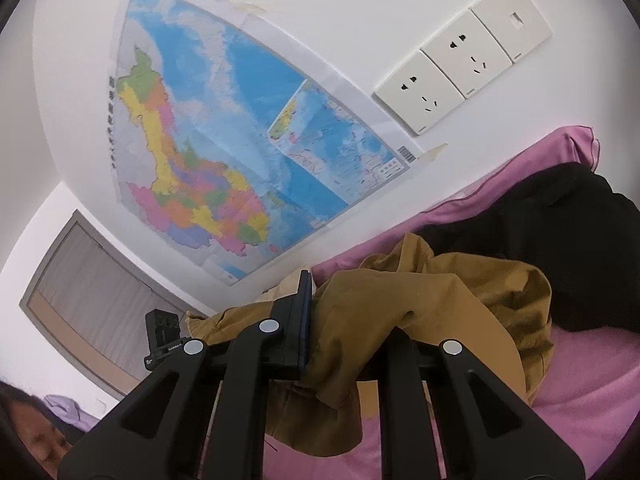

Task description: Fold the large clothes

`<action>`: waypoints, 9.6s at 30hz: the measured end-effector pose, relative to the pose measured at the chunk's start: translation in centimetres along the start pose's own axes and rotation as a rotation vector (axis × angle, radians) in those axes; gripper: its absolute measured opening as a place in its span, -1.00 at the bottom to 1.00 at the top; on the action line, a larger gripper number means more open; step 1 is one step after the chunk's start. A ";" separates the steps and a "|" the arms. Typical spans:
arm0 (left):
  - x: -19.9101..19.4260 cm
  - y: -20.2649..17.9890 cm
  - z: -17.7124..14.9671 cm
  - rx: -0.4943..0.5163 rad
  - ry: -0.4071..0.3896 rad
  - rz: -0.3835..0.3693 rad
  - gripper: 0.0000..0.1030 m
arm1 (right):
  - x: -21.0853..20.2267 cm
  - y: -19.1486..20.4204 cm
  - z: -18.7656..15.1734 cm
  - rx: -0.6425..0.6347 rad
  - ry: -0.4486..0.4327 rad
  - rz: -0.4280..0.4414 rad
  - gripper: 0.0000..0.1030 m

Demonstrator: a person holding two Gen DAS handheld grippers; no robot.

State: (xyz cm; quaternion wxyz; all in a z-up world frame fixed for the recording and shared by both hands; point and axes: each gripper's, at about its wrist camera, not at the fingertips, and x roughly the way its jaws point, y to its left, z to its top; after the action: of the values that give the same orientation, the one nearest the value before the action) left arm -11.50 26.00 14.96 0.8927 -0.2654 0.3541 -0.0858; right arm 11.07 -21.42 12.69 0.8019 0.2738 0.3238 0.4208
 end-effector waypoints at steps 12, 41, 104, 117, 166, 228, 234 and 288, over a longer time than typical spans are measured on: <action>4.0 1.6 3.5 -0.016 0.031 0.051 -0.83 | 2.7 -2.6 2.2 0.060 0.013 -0.048 -0.78; 14.1 6.9 7.7 -0.105 0.146 0.175 -0.82 | 8.8 -10.9 4.7 0.232 0.052 -0.139 -0.79; 14.7 -0.6 4.2 -0.010 -0.098 0.358 0.38 | 24.0 -9.5 -1.8 -0.170 0.330 -0.457 -0.63; 11.8 1.9 -11.5 0.029 0.034 0.057 0.44 | 8.2 -4.9 -5.8 -0.163 0.144 -0.213 0.42; 7.4 -1.0 -27.7 0.094 0.135 -0.091 -0.37 | -4.4 -7.7 -23.7 0.183 0.161 -0.241 -0.16; 16.4 -1.1 -13.6 0.371 0.059 0.411 -0.41 | 6.8 -3.8 -10.4 -0.316 0.188 -0.606 -0.11; 14.0 -1.6 -14.2 0.394 0.037 0.331 -0.28 | 8.1 -1.5 -13.4 -0.445 0.261 -0.591 -0.47; 9.9 6.6 -18.2 0.134 -0.034 0.361 0.08 | 4.3 -6.2 -16.3 -0.247 0.170 -0.540 -0.47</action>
State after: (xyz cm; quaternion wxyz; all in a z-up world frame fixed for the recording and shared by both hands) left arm -16.81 20.64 -5.44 0.9152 -0.1388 0.3741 0.0571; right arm 3.84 -18.11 -3.42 0.8819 0.0422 0.3973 0.2503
